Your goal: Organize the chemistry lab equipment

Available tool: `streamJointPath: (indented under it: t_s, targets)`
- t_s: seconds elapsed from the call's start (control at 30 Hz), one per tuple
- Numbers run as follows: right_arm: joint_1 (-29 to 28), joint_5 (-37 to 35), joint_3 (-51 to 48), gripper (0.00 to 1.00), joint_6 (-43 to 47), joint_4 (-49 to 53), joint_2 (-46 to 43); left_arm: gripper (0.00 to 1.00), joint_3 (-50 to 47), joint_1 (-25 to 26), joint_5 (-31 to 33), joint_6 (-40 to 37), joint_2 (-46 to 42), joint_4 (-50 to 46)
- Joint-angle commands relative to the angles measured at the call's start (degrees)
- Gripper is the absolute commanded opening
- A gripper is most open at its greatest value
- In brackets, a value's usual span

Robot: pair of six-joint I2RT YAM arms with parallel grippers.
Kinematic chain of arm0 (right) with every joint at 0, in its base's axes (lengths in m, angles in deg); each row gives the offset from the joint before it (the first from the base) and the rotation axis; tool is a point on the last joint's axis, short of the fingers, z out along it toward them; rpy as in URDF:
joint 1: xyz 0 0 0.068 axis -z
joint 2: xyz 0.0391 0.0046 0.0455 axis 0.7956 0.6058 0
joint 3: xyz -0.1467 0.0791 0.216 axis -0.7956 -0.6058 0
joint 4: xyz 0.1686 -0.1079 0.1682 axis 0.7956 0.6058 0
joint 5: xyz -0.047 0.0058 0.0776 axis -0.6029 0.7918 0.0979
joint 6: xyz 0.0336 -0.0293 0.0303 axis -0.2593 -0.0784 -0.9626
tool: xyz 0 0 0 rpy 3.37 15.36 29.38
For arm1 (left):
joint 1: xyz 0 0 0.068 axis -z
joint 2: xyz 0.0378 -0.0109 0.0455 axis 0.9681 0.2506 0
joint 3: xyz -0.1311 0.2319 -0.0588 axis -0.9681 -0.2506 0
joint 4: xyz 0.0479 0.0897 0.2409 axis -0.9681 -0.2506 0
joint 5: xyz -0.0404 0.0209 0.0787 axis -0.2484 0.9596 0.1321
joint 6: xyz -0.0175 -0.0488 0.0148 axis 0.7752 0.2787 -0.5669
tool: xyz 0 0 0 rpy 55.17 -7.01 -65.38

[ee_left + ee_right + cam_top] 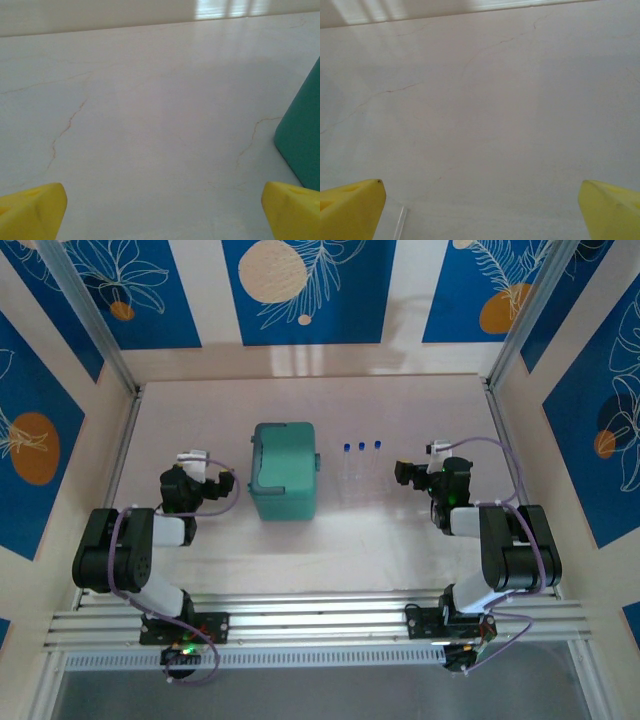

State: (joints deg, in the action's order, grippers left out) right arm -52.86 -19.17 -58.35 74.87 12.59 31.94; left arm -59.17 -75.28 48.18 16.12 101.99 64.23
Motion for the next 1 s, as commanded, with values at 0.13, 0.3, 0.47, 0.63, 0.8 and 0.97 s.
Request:
streamJointPath:
  t_s: [0.13,0.3,0.47,0.63,0.8,0.97]
  targets:
    - [-0.6,-2.0,-1.1,0.99,0.7,-3.1,0.5,1.0,-0.4,0.4,0.5,-0.4,0.5,1.3]
    - [-1.1,-2.9,-1.2,0.99,1.0,-3.6,0.6,1.0,-0.4,0.4,0.6,-0.4,0.5,1.3]
    - [-1.2,-3.2,-1.6,0.99,1.0,-4.1,0.4,1.0,-0.4,0.4,0.5,-0.4,0.4,1.3]
    - [-1.5,-3.6,-1.7,0.99,1.1,-4.4,0.4,1.0,-0.4,0.4,0.5,-0.3,0.4,1.3]
    - [-1.5,-3.6,-1.7,0.99,1.2,-4.3,0.4,1.0,-0.4,0.4,0.5,-0.3,0.5,1.3]
    - [-1.5,-3.7,-1.6,0.99,1.2,-4.3,0.4,1.0,0.2,1.2,2.2,-0.9,0.5,0.0]
